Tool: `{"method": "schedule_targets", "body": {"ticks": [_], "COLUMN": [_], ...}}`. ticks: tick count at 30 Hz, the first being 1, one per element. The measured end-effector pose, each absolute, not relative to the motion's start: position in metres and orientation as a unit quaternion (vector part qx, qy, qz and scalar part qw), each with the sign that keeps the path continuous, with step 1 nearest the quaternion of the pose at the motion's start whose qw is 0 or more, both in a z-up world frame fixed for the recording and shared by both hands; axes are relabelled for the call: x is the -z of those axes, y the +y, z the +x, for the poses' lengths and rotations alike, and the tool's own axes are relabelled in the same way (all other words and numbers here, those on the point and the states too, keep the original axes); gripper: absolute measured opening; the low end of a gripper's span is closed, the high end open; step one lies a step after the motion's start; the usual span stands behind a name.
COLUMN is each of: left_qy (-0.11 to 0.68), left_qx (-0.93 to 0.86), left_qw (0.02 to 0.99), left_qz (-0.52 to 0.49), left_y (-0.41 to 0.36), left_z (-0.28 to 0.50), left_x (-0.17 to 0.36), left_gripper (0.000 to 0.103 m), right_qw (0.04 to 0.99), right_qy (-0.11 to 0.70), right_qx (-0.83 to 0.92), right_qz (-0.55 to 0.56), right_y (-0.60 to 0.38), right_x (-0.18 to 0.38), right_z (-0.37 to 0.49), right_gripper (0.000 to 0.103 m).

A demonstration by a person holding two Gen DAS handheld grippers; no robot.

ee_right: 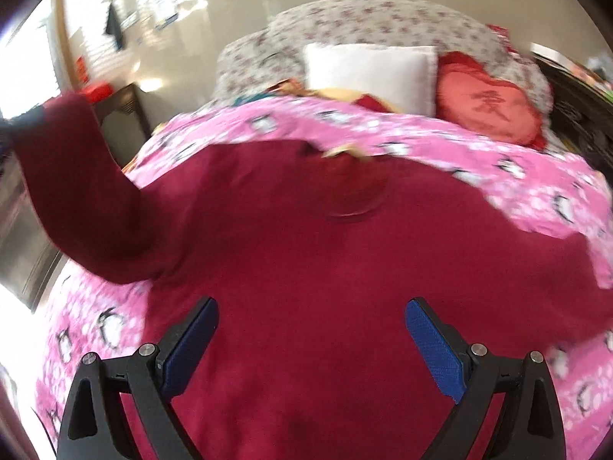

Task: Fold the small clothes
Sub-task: 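Grasp the sleeve with the left gripper, fold it across the body, release, then grasp the shirt's side edge with the right gripper and lift it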

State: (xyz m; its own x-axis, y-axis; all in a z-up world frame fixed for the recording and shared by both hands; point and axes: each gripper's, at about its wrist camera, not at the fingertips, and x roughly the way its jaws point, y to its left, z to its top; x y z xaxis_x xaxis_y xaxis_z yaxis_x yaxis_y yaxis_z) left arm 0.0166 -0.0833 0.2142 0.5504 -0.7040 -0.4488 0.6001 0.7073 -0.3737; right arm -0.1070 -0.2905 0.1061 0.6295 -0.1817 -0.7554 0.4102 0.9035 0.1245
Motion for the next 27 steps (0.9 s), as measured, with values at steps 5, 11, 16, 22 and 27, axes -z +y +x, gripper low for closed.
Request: {"method": "schedule_targets", "body": {"ticks": [5, 11, 16, 22, 27], "left_qy": [0.326, 0.386, 0.367, 0.325, 0.359], "left_qx": [0.492, 0.531, 0.536, 0.431, 0.375], "left_qw": [0.807, 0.753, 0.76, 0.841, 0.855], "left_qz": [-0.008, 0.05, 0.019, 0.038, 0.015], "left_y": [-0.202, -0.242, -0.189, -0.129, -0.095], "left_z": [-0.046, -0.071, -0.069, -0.036, 0.007], "left_x": [-0.163, -0.102, -0.124, -0.129, -0.113], "left_gripper": [0.013, 0.021, 0.061, 0.078, 0.078], "right_qw": [0.874, 0.841, 0.856, 0.872, 0.88], "right_qy": [0.388, 0.398, 0.392, 0.391, 0.402], "right_qx": [0.232, 0.267, 0.234, 0.237, 0.212], "right_qz": [0.18, 0.25, 0.241, 0.176, 0.14], "right_y": [-0.349, -0.404, -0.391, -0.379, -0.386], "right_x": [-0.101, -0.083, -0.088, -0.091, -0.075], "right_z": [-0.147, -0.19, -0.184, -0.164, -0.134], "right_gripper": [0.097, 0.098, 0.097, 0.097, 0.074]}}
